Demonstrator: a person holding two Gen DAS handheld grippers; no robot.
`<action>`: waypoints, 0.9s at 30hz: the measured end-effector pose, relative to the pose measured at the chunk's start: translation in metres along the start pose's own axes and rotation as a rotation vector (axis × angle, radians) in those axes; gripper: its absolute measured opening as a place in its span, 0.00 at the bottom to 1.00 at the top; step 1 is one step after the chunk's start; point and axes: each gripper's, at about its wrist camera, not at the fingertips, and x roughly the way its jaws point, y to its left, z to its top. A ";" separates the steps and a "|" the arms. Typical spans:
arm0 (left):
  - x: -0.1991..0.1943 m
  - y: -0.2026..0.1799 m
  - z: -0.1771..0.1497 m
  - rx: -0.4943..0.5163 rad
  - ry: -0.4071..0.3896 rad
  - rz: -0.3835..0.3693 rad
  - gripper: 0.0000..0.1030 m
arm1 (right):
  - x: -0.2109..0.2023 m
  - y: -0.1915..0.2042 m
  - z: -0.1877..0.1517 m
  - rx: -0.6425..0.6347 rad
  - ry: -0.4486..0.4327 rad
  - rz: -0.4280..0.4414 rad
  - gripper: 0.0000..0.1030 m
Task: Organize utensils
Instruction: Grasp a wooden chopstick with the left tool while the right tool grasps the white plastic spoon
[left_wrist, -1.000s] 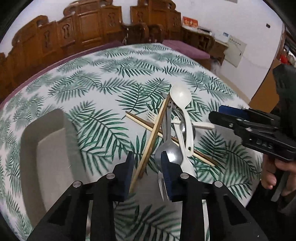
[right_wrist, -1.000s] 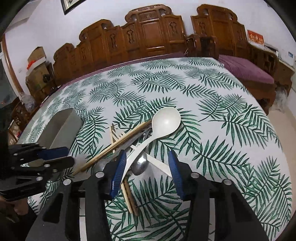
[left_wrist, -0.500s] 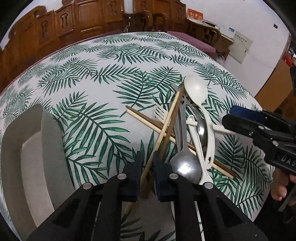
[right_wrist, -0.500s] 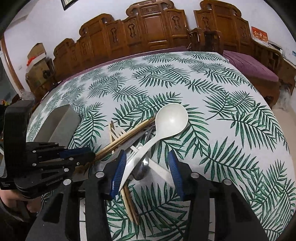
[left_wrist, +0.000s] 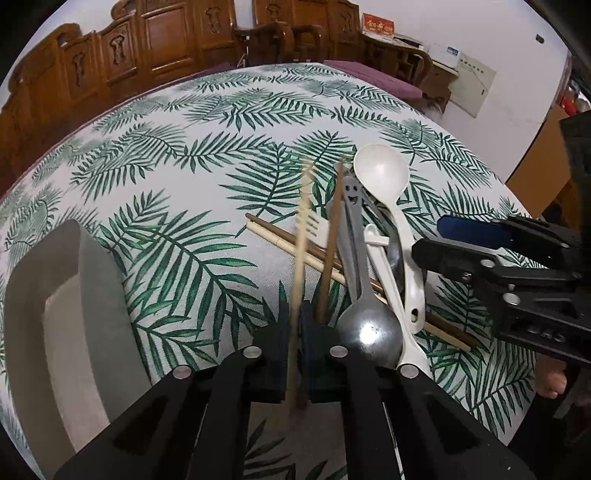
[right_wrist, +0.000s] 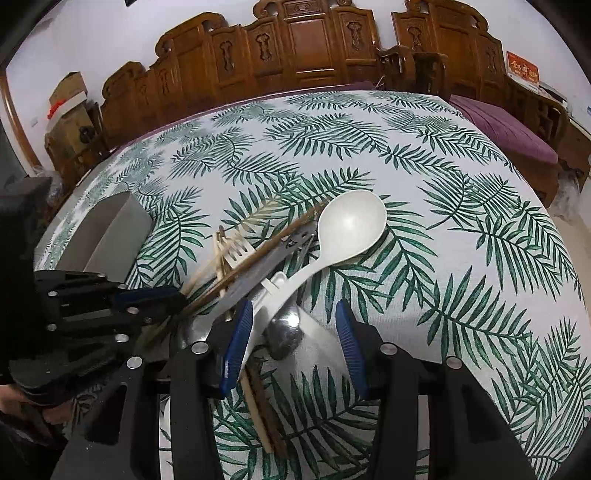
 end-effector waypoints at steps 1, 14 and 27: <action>-0.003 0.001 0.000 -0.005 -0.006 -0.004 0.04 | 0.001 0.000 0.000 0.000 0.001 -0.003 0.47; -0.040 -0.002 0.002 -0.031 -0.097 -0.061 0.04 | 0.019 -0.002 0.012 0.029 0.006 -0.005 0.41; -0.088 0.013 -0.006 -0.067 -0.185 -0.057 0.04 | 0.019 -0.007 0.024 0.116 -0.006 0.026 0.09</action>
